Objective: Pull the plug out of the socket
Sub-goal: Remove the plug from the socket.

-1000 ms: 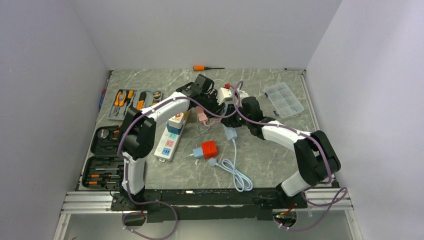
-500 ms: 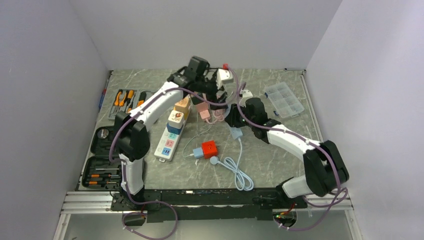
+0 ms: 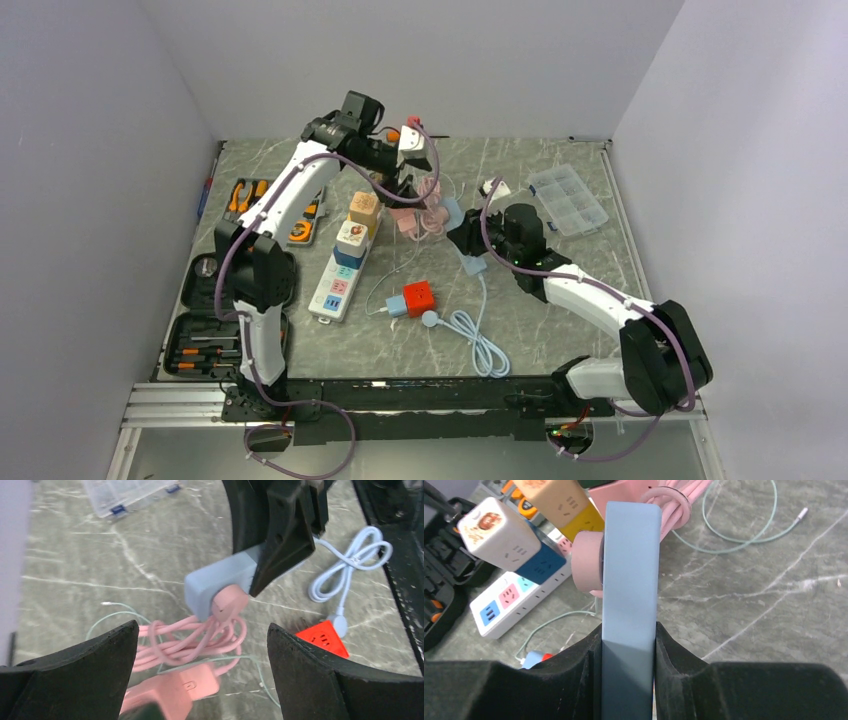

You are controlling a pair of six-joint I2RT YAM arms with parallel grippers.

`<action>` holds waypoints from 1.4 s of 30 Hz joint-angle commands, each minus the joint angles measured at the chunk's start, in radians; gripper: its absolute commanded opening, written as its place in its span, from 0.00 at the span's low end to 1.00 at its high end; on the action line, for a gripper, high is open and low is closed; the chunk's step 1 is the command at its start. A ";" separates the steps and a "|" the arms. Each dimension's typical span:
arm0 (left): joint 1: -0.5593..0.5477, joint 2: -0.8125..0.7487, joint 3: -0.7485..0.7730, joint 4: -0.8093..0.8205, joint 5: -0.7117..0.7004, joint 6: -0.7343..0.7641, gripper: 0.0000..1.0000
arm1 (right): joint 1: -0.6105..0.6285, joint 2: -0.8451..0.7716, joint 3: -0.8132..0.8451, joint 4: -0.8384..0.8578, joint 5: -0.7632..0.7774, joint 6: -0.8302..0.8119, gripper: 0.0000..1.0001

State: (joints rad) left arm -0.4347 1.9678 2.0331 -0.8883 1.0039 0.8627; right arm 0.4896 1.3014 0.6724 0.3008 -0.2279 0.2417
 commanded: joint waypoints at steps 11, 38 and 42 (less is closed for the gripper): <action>0.007 0.101 0.006 -0.090 0.090 0.223 0.99 | -0.025 -0.004 0.070 0.431 -0.171 0.046 0.00; -0.042 0.211 0.078 -0.366 0.117 0.436 0.47 | -0.086 0.055 0.007 0.570 -0.125 0.006 0.00; -0.042 0.207 0.044 -0.347 0.094 0.445 0.08 | -0.118 0.028 -0.019 0.568 -0.099 -0.008 0.00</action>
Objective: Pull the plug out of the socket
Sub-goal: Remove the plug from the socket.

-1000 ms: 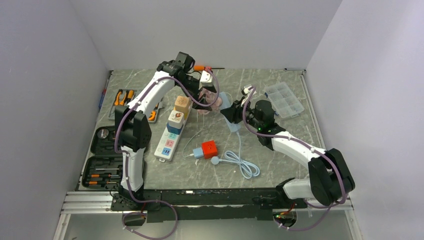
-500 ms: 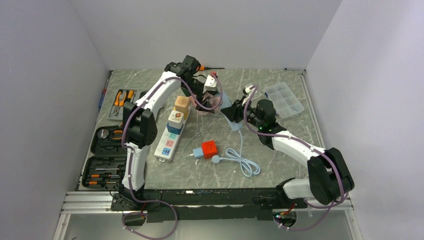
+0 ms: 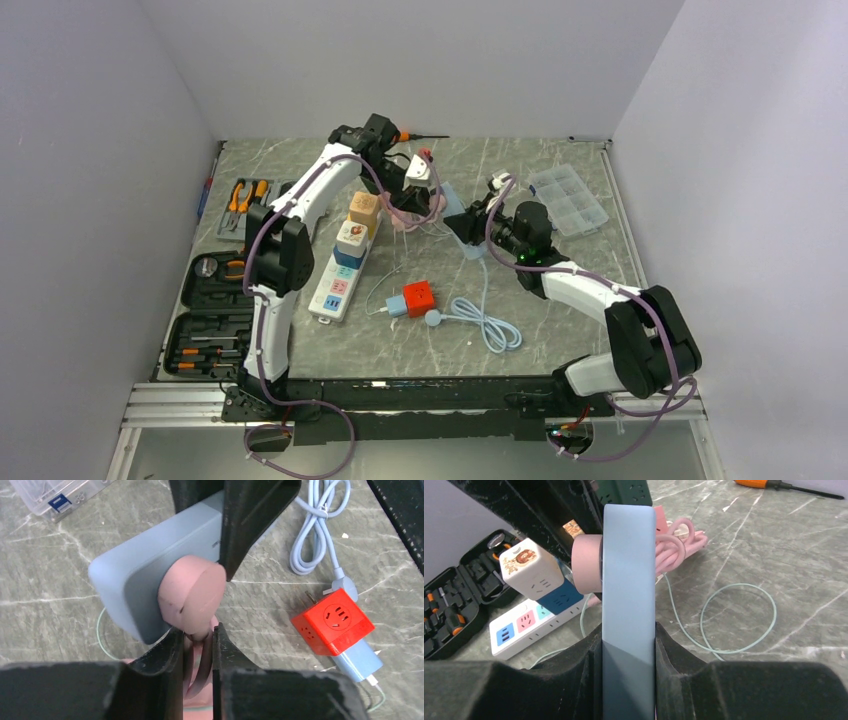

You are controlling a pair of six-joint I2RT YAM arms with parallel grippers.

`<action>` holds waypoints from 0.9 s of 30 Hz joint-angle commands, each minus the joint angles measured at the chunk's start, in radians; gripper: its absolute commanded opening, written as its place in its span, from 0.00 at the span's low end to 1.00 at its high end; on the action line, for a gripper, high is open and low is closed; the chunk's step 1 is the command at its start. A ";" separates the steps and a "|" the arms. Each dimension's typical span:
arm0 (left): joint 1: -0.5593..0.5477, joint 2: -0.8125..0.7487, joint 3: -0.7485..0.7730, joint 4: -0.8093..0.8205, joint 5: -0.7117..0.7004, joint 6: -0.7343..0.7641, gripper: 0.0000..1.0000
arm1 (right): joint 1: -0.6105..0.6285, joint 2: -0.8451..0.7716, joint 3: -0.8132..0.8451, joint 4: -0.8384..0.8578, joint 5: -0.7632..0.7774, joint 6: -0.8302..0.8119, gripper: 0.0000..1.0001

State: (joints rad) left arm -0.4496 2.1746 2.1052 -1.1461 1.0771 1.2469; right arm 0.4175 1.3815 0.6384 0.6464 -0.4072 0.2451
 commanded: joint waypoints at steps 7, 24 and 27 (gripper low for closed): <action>-0.040 0.001 -0.021 -0.070 0.044 0.043 0.08 | -0.058 -0.019 0.010 0.269 0.039 0.032 0.00; -0.053 0.003 0.064 -0.330 0.104 0.271 0.00 | -0.078 0.197 0.063 0.281 0.090 -0.019 0.00; -0.061 -0.019 0.031 -0.342 0.090 0.329 0.00 | -0.087 0.220 0.081 0.268 0.098 -0.026 0.00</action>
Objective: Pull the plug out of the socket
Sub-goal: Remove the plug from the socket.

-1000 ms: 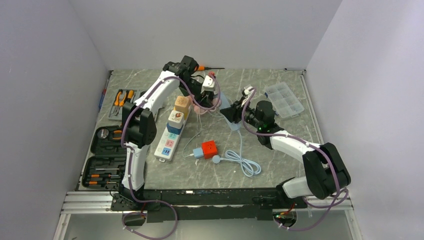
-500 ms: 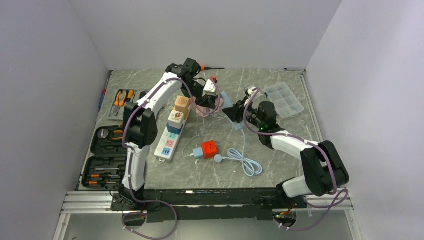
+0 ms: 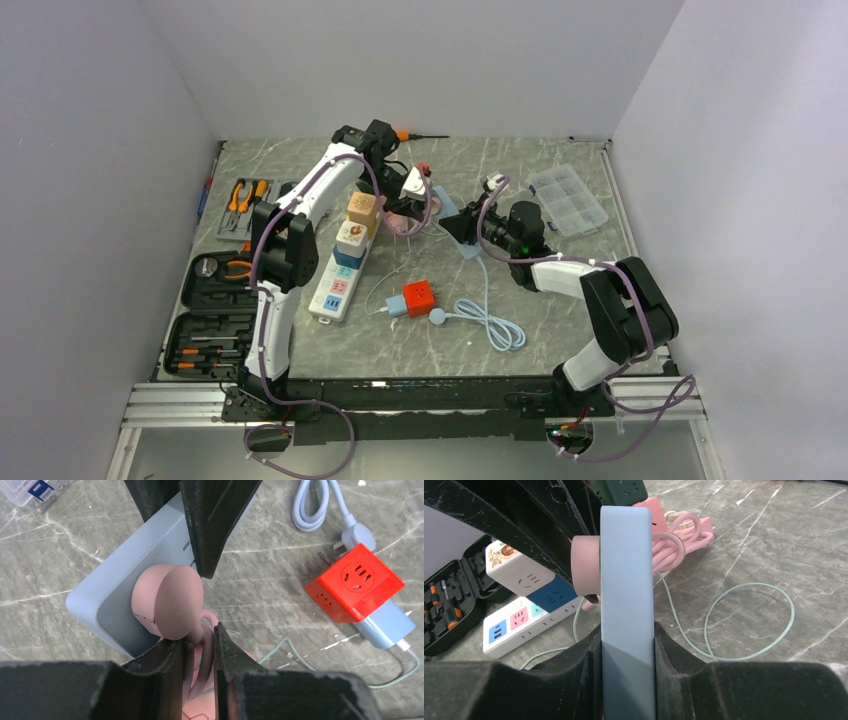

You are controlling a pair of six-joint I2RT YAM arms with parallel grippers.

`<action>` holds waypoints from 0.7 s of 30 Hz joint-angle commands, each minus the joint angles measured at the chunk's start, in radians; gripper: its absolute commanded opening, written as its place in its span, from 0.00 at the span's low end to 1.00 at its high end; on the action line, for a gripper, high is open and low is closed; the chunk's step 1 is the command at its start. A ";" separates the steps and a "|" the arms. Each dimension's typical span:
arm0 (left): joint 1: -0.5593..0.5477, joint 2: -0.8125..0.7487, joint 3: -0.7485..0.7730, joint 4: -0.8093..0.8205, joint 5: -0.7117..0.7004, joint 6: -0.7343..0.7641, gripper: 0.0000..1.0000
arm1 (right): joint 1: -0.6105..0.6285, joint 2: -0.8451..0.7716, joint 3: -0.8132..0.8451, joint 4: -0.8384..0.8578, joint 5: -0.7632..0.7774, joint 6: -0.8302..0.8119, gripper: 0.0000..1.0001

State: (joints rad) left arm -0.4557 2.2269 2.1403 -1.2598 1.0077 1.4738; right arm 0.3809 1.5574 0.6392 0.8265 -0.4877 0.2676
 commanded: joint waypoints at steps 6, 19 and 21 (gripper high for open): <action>-0.058 -0.072 -0.004 -0.278 0.145 0.172 0.00 | -0.056 0.076 0.107 0.056 0.220 -0.064 0.00; -0.060 -0.082 0.029 -0.307 0.189 0.192 0.00 | -0.051 0.124 0.107 -0.066 0.457 -0.097 0.00; -0.060 -0.083 0.030 -0.310 0.195 0.191 0.00 | -0.050 0.125 0.110 -0.088 0.507 -0.107 0.00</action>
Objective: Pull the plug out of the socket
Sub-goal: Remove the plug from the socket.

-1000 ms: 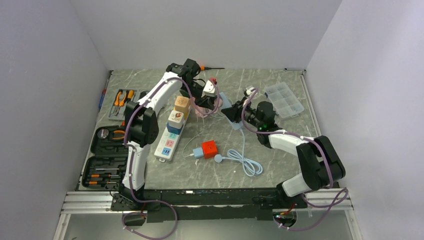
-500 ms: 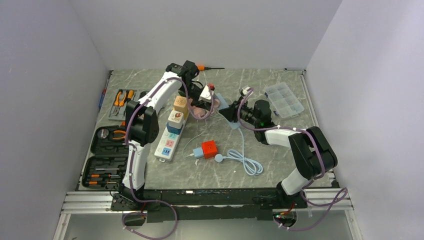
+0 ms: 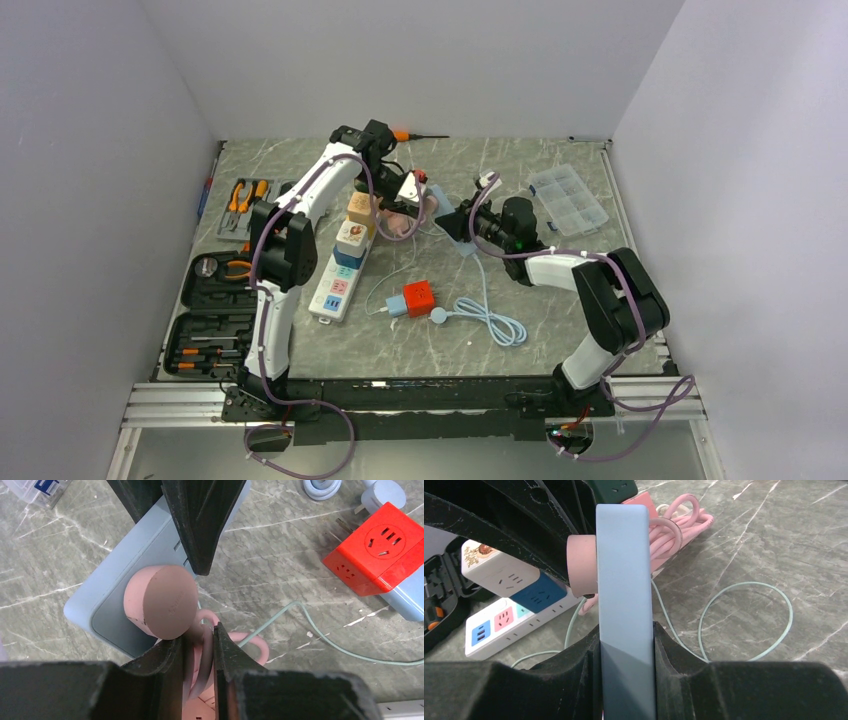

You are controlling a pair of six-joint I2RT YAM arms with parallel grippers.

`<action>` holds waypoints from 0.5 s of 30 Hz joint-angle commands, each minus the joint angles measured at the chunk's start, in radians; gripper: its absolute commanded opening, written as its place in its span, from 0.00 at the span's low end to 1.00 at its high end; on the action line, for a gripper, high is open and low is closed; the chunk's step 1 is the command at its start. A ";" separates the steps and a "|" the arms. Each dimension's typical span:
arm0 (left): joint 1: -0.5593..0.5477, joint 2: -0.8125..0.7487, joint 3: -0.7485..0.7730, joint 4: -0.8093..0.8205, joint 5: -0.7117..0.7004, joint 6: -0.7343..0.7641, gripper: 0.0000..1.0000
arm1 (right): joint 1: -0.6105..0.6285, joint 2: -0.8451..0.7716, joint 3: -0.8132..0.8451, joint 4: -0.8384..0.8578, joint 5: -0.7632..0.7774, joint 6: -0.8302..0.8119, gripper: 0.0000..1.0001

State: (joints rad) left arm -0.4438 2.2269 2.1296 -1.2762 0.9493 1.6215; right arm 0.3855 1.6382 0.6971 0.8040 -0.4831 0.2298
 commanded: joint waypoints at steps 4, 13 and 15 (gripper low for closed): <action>-0.073 -0.089 0.049 -0.298 0.271 0.034 0.00 | -0.054 0.050 0.056 -0.084 0.576 -0.069 0.00; -0.076 -0.112 0.028 -0.299 0.270 0.043 0.00 | -0.059 0.084 0.132 -0.209 0.640 -0.016 0.00; -0.076 -0.112 0.029 -0.298 0.272 0.043 0.00 | -0.062 0.083 0.123 -0.208 0.654 -0.015 0.00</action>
State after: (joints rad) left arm -0.4339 2.2269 2.1342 -1.2304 0.9329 1.6287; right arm 0.4042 1.6535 0.7536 0.7219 -0.3851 0.2363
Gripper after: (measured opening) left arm 0.230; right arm 0.351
